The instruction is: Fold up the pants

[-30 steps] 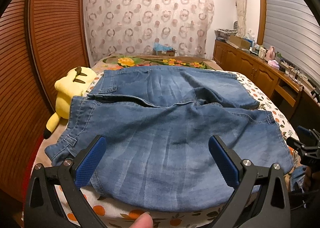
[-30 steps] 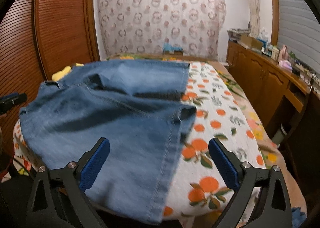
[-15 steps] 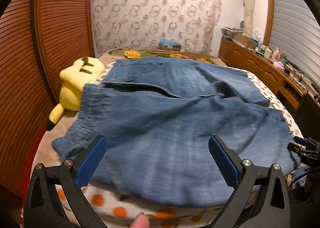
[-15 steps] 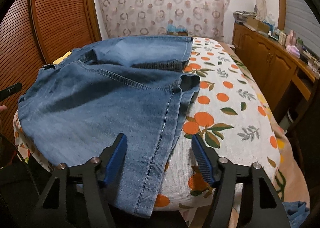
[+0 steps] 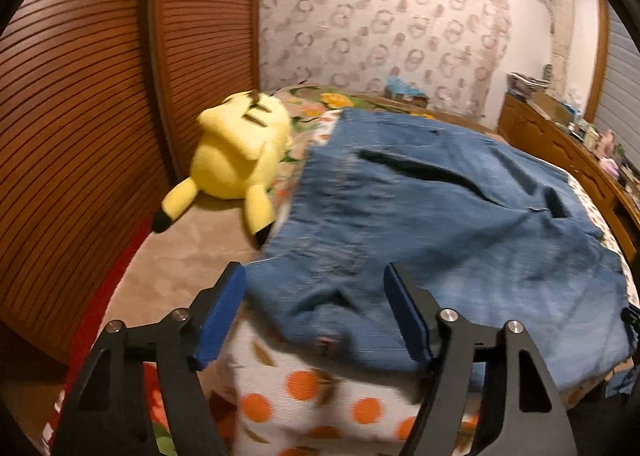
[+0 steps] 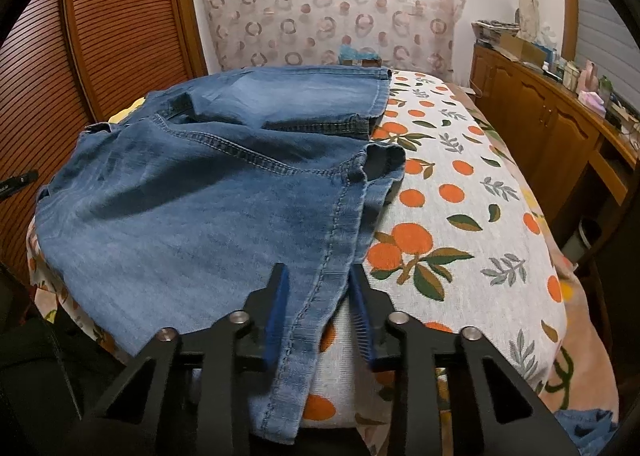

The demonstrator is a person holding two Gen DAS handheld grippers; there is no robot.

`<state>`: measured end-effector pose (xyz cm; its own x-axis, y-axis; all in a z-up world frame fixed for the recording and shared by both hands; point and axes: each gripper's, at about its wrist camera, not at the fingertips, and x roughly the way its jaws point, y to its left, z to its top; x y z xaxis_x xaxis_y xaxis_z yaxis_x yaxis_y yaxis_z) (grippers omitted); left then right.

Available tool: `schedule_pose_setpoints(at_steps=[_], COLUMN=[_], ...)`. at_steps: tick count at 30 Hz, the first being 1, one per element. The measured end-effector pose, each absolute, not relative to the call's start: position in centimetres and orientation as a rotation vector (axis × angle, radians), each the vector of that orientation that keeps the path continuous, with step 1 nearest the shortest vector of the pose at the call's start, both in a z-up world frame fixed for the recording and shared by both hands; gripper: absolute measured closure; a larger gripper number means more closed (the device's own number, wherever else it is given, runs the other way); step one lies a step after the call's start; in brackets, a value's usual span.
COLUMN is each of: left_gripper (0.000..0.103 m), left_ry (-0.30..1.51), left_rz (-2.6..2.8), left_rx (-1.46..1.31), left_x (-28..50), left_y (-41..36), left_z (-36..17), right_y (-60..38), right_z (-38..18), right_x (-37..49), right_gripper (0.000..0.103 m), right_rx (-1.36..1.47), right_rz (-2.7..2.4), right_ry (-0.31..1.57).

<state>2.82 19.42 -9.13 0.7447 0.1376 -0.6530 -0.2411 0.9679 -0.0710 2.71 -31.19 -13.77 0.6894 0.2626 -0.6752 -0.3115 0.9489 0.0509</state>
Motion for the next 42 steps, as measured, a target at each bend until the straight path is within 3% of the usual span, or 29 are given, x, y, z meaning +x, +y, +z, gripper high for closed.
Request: schedule_pose_setpoints(at_steps=[5,13,18,22,24,35,42], left_gripper=[0.039,0.041,0.061,0.086,0.091,0.095,0.095], left_ry=[0.734,0.791,0.788,0.757,0.745,0.542,0.496], left_rz=[0.246,0.215,0.18,0.15,0.142,0.079,0.061], left_rx=[-0.179,-0.237,-0.275,-0.266,-0.255,-0.197,-0.173], left_x=[3.2,4.1,4.3,4.0,4.1,5.5,7.8], left_y=[21.7,22.9,23.3,22.9,22.5,20.6,19.8], left_z=[-10.7,-13.0,-13.1,-12.3,-11.8,-3.0,-0.5], right_y=[-31.5,-31.3,-31.1,-30.9,-30.9,-30.5,-29.5], right_z=[-13.9,-13.5,-12.9,-12.3,-12.0,-7.7,-5.6], right_x=[2.9,3.9,5.0,5.3,5.4,8.3,12.7], right_gripper=[0.089,0.096,0.097,0.098,0.098,0.1,0.1], right_rx=[-0.077,-0.069,-0.066,-0.056,-0.057,-0.08,-0.093], right_rz=[0.322,0.341,0.357,0.371,0.378,0.42,0.409], right_ry=[0.744,0.739,0.733,0.715,0.705,0.58,0.516])
